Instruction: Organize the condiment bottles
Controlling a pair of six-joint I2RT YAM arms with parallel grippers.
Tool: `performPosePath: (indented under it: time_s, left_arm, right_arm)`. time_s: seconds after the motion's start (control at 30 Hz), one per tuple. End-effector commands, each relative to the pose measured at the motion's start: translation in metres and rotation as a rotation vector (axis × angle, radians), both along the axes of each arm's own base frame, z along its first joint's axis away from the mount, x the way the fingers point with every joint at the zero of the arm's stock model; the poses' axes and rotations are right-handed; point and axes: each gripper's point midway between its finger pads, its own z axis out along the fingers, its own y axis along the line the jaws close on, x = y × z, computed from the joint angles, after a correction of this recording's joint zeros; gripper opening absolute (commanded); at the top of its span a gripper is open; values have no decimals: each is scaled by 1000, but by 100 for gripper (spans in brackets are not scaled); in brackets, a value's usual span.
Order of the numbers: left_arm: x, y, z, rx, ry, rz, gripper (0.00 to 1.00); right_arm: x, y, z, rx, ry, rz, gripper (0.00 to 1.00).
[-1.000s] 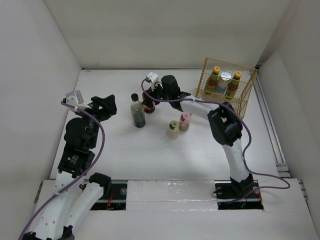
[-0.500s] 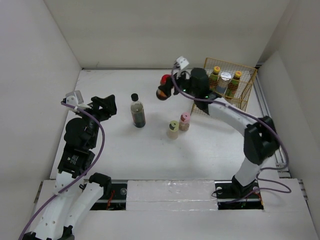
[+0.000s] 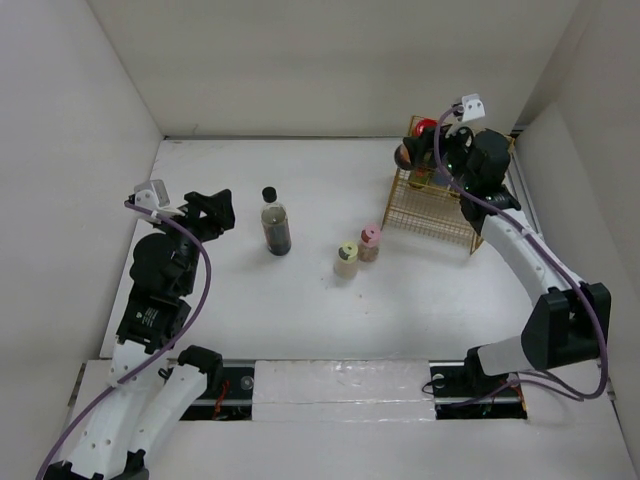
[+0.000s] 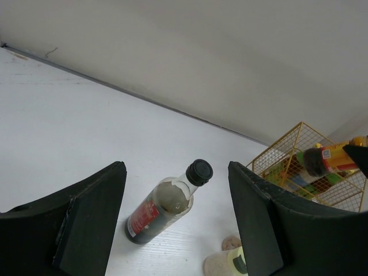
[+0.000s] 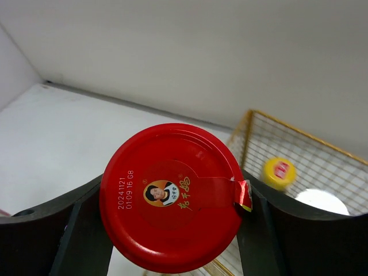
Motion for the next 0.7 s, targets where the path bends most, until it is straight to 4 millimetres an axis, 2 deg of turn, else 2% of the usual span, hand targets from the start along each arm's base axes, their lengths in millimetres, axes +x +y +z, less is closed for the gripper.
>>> performPosePath:
  time_s: [0.0, 0.03, 0.07, 0.1, 0.27, 0.3, 0.33, 0.43, 0.5, 0.53, 0.63, 0.67]
  left_arm:
    - [-2, -3, 20, -6, -60, -18, 68]
    - [-2, -3, 23, -9, -70, -18, 68]
    - [-1, -1, 23, -10, -70, -8, 68]
    - [-1, -1, 23, -10, -70, -8, 68]
    - [-1, -1, 23, -10, -70, -8, 68]
    - [-1, -1, 23, -10, -70, -8, 68]
    - [-1, -1, 23, -10, -70, -8, 68]
    - [-2, -1, 21, -7, -61, -8, 68]
    - [-2, -1, 21, -7, -61, -8, 68]
    - [-2, -1, 21, -7, -61, -8, 68]
    - [1, -4, 18, -3, -51, -18, 68]
    - [1, -4, 20, -6, -60, -18, 68]
  right_arm:
    - [4, -26, 49, 44, -139, -59, 43]
    - [5, -26, 49, 44, -139, -59, 43]
    - [10, -36, 44, 41, -129, -82, 43]
    - [9, -34, 46, 39, -126, -72, 43]
    - [26, -49, 29, 18, -95, -126, 43]
    - [27, -51, 33, 11, -107, -136, 43]
    - [31, -50, 19, 3, -65, -136, 43]
    - [39, -50, 11, 1, -49, -136, 43]
    - [40, -48, -10, -14, -9, -144, 43]
    - [41, -46, -10, -12, -9, -161, 43]
    - [47, -42, -40, -35, 46, -161, 43]
    - [46, -37, -40, -35, 46, -150, 43]
